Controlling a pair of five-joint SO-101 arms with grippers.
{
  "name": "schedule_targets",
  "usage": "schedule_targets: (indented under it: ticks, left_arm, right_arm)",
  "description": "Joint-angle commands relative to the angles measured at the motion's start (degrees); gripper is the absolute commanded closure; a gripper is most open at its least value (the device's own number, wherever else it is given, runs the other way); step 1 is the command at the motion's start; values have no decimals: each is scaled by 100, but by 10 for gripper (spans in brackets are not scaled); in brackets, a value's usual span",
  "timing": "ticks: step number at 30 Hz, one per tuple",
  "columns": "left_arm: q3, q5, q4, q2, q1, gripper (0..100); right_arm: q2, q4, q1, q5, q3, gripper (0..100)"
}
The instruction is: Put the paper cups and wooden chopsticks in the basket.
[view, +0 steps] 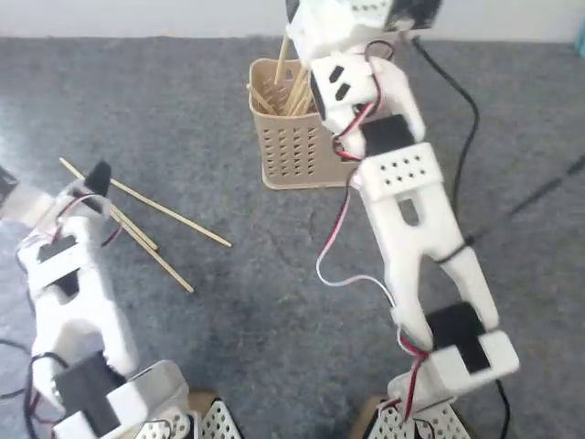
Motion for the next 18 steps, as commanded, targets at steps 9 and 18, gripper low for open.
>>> schedule_targets:
  ticks: [9, 18]
  left_arm:
    - [857, 26, -2004, -70, 484, 625]
    - [-1305, 62, 281, 1415, 255, 662]
  right_arm:
    - [1015, -1341, 57, 1521, -79, 990]
    - [1938, -295, 84, 1618, -1407, 987]
